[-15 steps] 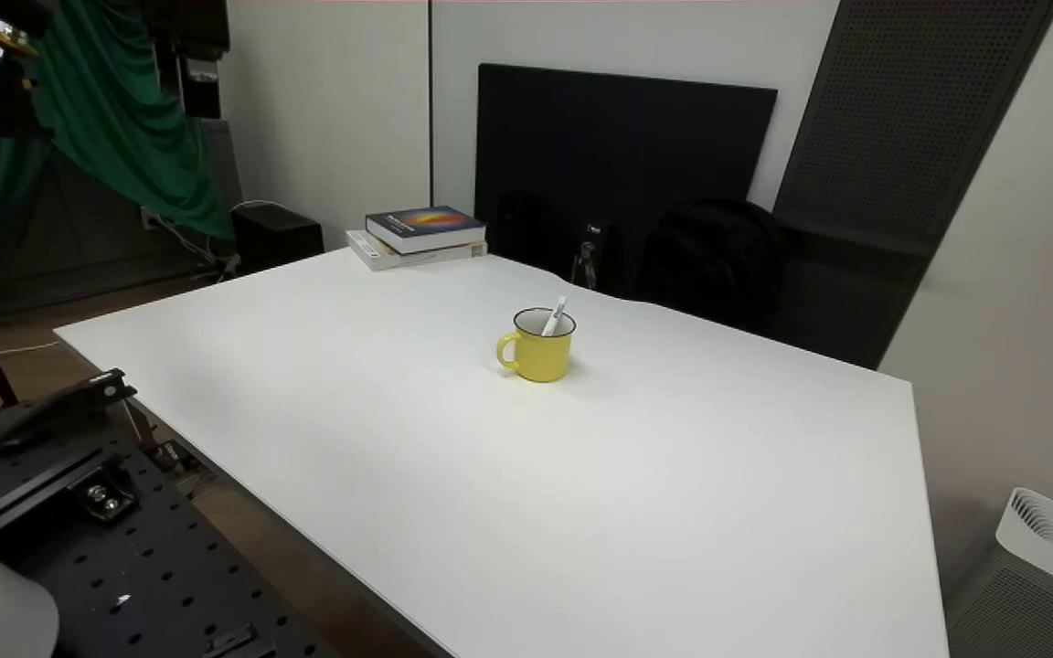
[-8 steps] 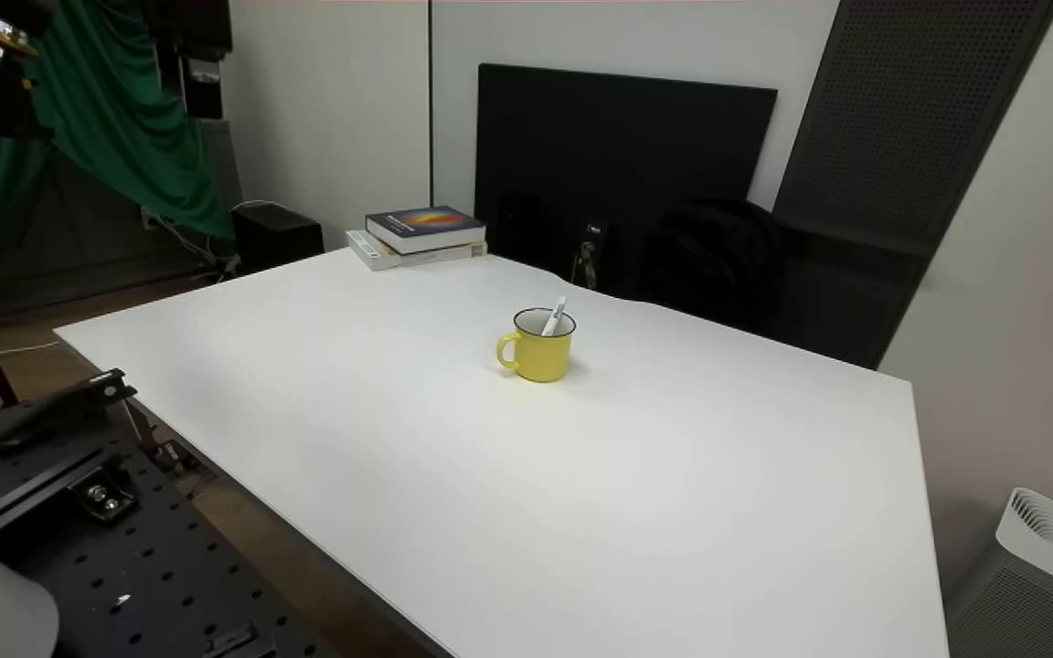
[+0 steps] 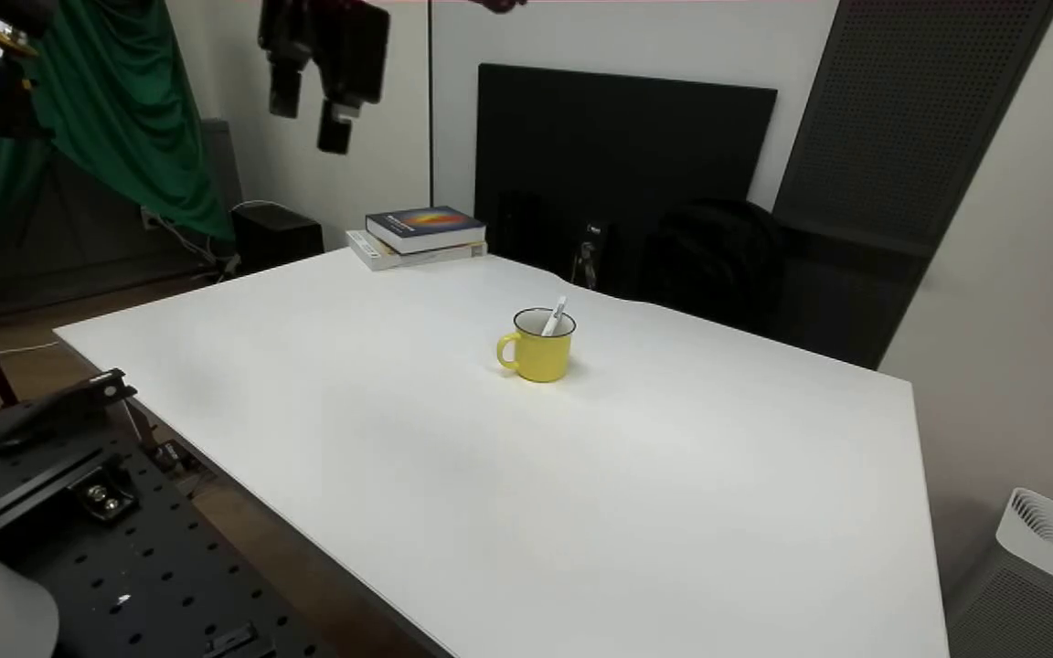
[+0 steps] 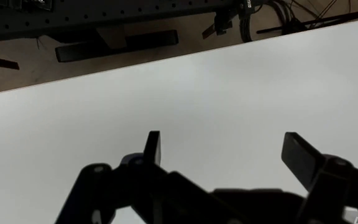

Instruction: Take the marker from the mug and put it on the table

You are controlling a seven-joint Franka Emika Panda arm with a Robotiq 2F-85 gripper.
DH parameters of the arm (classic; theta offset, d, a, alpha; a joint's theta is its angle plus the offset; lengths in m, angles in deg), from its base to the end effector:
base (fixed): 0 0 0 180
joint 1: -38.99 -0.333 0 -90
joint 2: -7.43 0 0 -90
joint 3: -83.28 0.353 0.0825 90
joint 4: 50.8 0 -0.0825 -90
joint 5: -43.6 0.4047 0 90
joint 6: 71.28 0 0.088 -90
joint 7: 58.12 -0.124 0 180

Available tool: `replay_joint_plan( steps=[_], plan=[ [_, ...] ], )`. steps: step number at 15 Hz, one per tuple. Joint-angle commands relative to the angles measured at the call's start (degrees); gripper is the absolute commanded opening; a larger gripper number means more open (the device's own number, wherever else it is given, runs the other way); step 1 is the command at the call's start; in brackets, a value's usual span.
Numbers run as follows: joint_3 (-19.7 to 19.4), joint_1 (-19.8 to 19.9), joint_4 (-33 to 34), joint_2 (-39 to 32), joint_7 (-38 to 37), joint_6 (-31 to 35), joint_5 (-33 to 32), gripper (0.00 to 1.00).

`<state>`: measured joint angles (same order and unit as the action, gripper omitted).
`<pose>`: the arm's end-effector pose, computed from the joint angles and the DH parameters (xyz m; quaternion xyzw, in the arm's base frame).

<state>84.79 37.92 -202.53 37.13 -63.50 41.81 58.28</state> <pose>0.3515 0.0357 0.4015 -0.9876 0.0855 0.0840 0.1013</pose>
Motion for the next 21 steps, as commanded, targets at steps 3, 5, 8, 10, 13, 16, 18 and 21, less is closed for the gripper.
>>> replay_joint_plan(
  steps=[3, 5, 8, 10, 13, 16, 18, 21],
  plan=[
    [-3.65, 0.72, 17.9, -21.42, 4.77, -6.81, -0.58, 1.0],
    [-3.65, 1.07, 24.27, -28.23, 4.66, -8.69, -1.46, 1.0],
    [-3.38, 1.5, 33.53, -37.66, 3.37, -10.8, -3.76, 1.0],
    [-3.38, 1.63, 39.78, -43.37, 2.91, -12.39, -5.32, 1.0],
    [-3.45, 1.89, 49.1, -51.35, 2.43, -15.87, -6.64, 1.0],
    [-3.48, 2.04, 58.3, -58.49, 1.74, -19.2, -7.28, 1.0],
    [-3.47, 2.18, 64.18, -62.82, 1.55, -19.96, -7.39, 1.0],
    [-3.14, 2.32, 61.3, -61.49, 2.62, -16.46, -7.06, 1.0]
  ],
)
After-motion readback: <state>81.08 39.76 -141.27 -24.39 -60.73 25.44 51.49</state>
